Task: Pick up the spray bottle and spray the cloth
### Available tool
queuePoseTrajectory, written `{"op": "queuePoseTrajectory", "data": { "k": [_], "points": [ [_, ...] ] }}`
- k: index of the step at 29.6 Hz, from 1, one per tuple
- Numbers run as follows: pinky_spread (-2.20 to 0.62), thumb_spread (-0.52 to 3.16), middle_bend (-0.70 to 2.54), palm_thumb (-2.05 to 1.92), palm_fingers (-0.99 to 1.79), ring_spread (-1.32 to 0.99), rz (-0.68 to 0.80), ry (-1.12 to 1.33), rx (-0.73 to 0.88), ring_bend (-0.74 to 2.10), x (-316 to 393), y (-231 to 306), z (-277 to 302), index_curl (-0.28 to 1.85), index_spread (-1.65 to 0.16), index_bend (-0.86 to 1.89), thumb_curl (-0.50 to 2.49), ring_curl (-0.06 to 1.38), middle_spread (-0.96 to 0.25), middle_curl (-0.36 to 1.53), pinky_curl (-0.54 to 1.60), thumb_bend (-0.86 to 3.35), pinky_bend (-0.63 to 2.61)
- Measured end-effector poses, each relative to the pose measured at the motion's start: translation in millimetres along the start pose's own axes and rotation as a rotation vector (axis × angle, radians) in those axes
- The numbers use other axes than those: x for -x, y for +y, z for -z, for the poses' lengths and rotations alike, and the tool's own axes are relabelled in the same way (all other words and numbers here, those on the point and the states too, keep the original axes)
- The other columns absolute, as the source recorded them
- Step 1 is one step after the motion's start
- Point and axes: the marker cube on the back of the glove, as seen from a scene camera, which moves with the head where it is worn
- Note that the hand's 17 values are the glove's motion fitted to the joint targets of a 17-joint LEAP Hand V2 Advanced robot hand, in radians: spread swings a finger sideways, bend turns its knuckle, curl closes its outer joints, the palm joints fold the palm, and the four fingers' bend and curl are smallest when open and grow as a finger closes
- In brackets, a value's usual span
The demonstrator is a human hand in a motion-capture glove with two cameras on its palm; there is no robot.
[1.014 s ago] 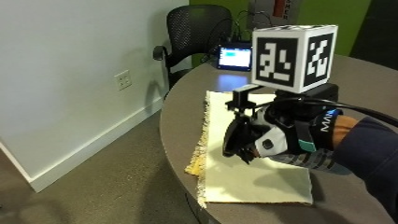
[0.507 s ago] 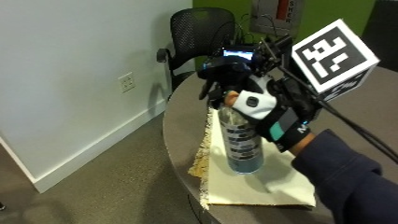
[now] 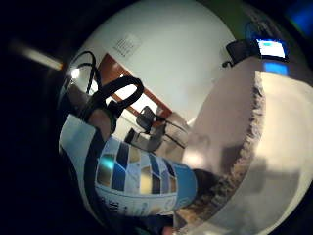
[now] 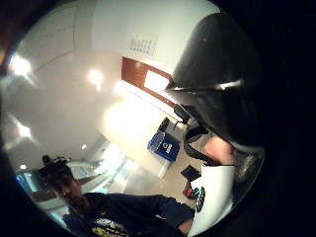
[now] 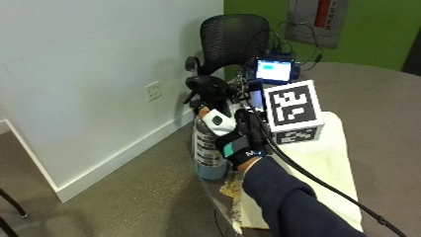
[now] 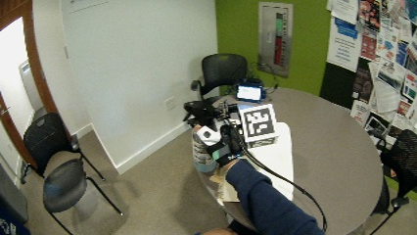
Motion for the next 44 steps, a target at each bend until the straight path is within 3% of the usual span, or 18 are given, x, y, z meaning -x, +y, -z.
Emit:
{"op": "queuePoseTrajectory", "data": {
  "k": [14,19,21,27,30,35,39,41,44],
  "points": [
    [-0.18,0.61,0.36,0.96,1.21,-0.18,-0.018,0.122,0.068,0.48,7,-6,-22,0.58,-0.28,0.14,0.71,0.43,-0.14,0.48,0.38,-0.03,0.47],
    [-0.15,0.7,0.35,0.94,1.1,-0.18,-0.008,0.264,0.188,0.49,1,6,-22,0.53,-0.28,0.08,0.69,0.42,-0.14,0.47,0.37,-0.03,0.46],
    [-0.11,0.79,0.32,0.86,0.92,-0.17,0.011,0.35,0.237,0.45,5,11,-11,0.49,-0.29,0.05,0.66,0.41,-0.13,0.47,0.37,-0.07,0.46],
    [0.01,0.96,0.23,0.67,0.61,-0.11,0.073,0.433,0.288,0.38,41,32,55,0.44,-0.31,0.06,0.59,0.41,-0.08,0.44,0.41,-0.07,0.53],
    [0.05,1.02,0.21,0.66,0.61,-0.09,0.092,0.453,0.294,0.36,58,52,102,0.39,-0.32,0.07,0.57,0.38,-0.05,0.42,0.39,-0.03,0.52],
    [0.09,1.11,0.21,0.66,0.67,-0.07,0.183,0.766,0.26,0.33,57,73,187,0.37,-0.33,0.14,0.56,0.36,-0.03,0.41,0.36,-0.01,0.47],
    [0.11,1.14,0.21,0.67,0.7,-0.05,0.092,0.924,0.211,0.32,47,105,248,0.36,-0.33,0.15,0.55,0.35,-0.02,0.41,0.35,-0.01,0.43],
    [0.12,1.15,0.21,0.67,0.71,-0.05,0.004,0.832,0.208,0.32,41,130,265,0.36,-0.33,0.15,0.54,0.35,-0.02,0.41,0.35,-0.01,0.41],
    [0.13,1.17,0.21,0.68,0.74,-0.05,-0.106,0.506,0.204,0.33,42,170,271,0.35,-0.33,0.13,0.54,0.35,-0.02,0.41,0.34,-0.01,0.39]
  ]
}}
